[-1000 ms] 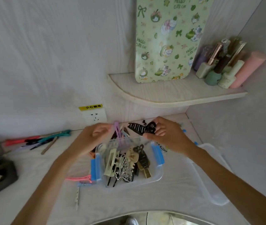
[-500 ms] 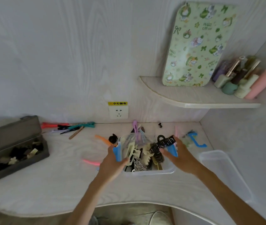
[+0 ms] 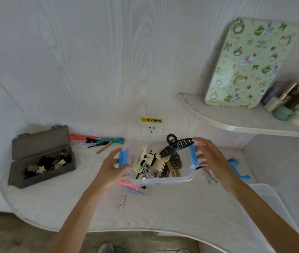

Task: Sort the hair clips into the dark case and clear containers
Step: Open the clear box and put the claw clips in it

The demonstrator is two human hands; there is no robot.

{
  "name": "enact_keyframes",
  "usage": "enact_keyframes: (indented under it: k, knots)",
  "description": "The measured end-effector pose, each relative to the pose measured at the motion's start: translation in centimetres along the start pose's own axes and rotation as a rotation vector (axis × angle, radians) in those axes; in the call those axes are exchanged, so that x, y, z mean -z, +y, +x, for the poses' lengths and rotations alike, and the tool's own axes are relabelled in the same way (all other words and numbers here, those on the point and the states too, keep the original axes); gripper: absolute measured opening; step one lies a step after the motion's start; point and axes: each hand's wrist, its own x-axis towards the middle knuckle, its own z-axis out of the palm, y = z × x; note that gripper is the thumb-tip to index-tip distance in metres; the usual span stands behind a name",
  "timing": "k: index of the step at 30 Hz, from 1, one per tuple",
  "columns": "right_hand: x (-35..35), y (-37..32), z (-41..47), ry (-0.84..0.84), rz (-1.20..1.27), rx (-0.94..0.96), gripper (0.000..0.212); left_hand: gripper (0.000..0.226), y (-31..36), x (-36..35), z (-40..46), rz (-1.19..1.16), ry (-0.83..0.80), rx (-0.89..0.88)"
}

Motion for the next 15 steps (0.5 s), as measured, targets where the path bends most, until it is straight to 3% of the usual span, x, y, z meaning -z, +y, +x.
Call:
enact_keyframes:
  k: [3,7,10,15]
  knots:
    - [-2.4,0.3,2.5,0.024,0.026,0.037,0.022,0.069,-0.1,3.5,0.7,-0.059,0.119,0.02]
    - [-8.2,3.7,7.0,-0.178,-0.484,0.084,0.027,0.064,-0.9,7.5,1.9,-0.124,0.282,0.045]
    - [-13.7,4.8,9.0,-0.353,-0.898,0.236,0.047,0.048,-1.2,8.8,2.6,-0.135,0.381,0.02]
    - [-18.7,5.9,9.5,-0.532,-1.104,0.251,0.055,0.034,-1.6,9.8,3.0,-0.097,0.425,-0.017]
